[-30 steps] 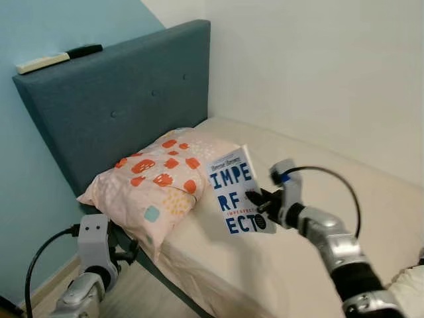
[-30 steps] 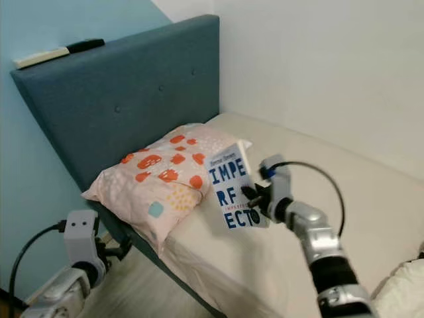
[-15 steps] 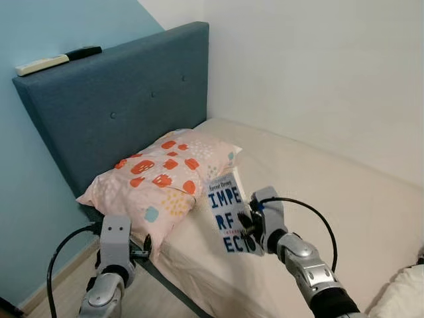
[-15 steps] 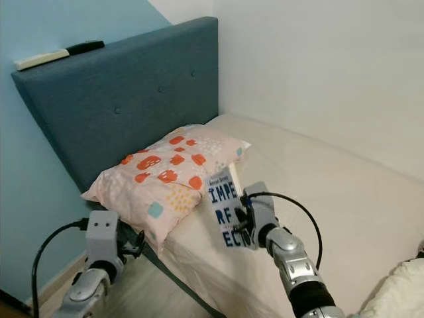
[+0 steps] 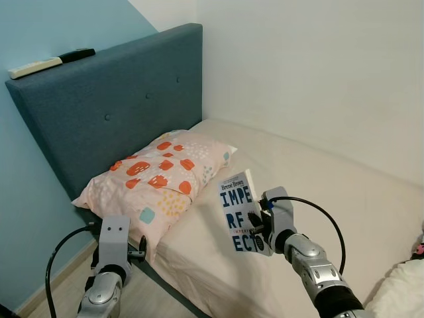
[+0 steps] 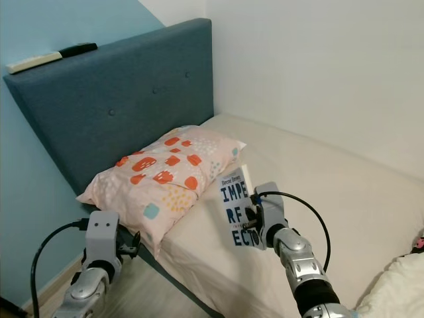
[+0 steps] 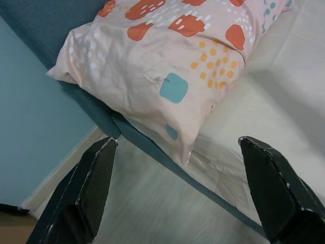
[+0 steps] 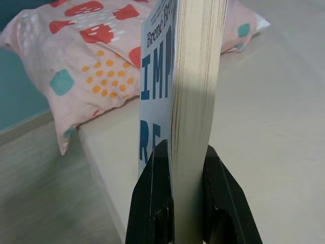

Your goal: Clean up the room

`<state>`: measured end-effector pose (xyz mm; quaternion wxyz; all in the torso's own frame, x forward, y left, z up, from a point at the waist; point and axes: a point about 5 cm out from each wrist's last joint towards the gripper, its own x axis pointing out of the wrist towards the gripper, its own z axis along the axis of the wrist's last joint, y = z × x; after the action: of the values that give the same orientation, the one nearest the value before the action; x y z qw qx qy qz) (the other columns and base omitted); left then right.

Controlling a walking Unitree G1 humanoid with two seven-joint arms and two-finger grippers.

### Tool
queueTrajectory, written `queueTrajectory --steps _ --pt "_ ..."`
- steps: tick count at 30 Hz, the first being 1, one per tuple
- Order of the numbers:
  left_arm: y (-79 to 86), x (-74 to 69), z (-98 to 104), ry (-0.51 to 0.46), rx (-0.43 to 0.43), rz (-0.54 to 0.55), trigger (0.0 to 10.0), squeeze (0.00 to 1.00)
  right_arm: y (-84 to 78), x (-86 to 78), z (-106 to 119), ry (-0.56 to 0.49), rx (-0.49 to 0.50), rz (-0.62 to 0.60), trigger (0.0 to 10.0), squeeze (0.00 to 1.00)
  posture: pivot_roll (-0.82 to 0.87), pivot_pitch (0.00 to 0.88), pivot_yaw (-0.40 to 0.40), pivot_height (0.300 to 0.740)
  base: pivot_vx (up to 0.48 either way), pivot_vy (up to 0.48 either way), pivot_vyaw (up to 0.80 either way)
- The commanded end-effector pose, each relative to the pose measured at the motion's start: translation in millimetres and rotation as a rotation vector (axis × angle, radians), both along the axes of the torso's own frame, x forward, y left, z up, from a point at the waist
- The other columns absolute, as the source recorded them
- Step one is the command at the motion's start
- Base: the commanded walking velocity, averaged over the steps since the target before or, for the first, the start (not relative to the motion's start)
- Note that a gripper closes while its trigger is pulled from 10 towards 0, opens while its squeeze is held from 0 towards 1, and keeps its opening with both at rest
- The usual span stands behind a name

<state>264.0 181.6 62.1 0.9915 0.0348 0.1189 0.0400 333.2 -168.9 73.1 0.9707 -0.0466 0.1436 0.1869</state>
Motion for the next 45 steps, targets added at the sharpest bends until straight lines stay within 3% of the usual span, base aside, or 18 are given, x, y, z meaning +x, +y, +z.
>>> queueTrajectory --steps 1,9,45 --pt "2.0 -3.2 -8 0.037 0.02 -0.004 10.0 0.0 1.5 3.2 6 -0.038 0.021 0.006 10.0 0.0 -0.05 0.1 -0.033 0.681 0.0 0.0 0.0" --pt "3.4 -3.1 -10 0.041 0.028 0.008 10.0 0.0 -0.9 3.5 5 -0.028 0.018 0.011 10.0 0.0 -0.05 0.103 -0.035 0.651 0.0 0.0 0.0" --pt "19.4 -1.5 -8 0.064 0.072 0.04 10.0 0.0 -8.1 7.5 7 0.013 0.076 0.019 10.0 0.0 -0.04 0.156 -0.03 0.631 0.0 0.0 0.0"
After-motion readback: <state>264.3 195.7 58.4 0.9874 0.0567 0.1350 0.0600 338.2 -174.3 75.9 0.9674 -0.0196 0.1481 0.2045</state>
